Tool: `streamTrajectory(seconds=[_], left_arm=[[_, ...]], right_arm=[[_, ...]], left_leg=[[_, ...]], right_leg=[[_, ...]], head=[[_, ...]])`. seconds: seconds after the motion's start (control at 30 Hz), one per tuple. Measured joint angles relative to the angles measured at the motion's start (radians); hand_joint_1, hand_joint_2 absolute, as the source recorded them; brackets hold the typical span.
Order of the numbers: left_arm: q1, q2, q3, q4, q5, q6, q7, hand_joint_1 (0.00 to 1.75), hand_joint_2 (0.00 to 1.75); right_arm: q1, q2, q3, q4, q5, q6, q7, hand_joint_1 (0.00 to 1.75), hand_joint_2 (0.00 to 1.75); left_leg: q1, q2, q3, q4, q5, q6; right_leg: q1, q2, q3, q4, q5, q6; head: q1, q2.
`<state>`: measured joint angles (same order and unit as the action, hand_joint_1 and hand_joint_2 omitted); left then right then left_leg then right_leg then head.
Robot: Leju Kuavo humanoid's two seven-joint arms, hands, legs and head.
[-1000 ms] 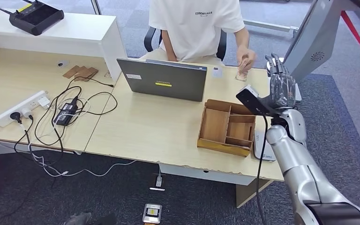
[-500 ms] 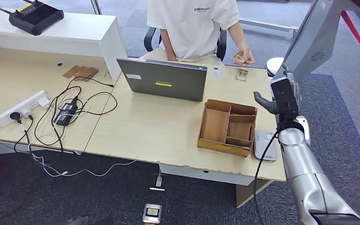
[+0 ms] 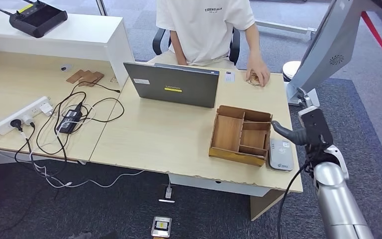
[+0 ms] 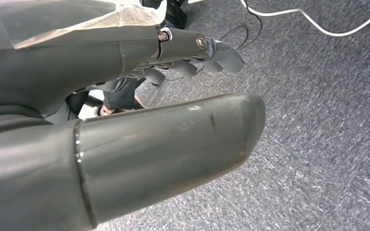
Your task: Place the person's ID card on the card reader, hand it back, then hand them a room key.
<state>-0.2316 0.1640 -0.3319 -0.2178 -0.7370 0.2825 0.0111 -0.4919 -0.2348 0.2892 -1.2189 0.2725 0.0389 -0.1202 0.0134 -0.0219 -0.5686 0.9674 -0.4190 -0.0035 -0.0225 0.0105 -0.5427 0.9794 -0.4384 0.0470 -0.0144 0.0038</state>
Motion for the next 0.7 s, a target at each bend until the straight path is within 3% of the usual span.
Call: streamTrajectory(seconds=[0.3,0.7], left_arm=[[0.009,0.004,0.001,0.0,0.005,0.008,-0.01,0.0,0.0],[0.008,0.006,0.003,0.0,0.002,0.008,-0.005,0.0,0.0]], right_arm=[[0.083,-0.014,0.052,-0.124,0.122,0.035,-0.01,0.0,1.75],[0.126,-0.026,0.188,-0.146,0.434,-0.013,0.003,0.0,1.75]], left_leg=[[0.0,0.0,0.0,0.0,0.0,0.0],[0.0,0.0,0.0,0.0,0.0,0.0]], right_leg=[[0.0,0.0,0.0,0.0,0.0,0.0],[0.0,0.0,0.0,0.0,0.0,0.0]], head=[[0.0,0.0],[0.0,0.0]])
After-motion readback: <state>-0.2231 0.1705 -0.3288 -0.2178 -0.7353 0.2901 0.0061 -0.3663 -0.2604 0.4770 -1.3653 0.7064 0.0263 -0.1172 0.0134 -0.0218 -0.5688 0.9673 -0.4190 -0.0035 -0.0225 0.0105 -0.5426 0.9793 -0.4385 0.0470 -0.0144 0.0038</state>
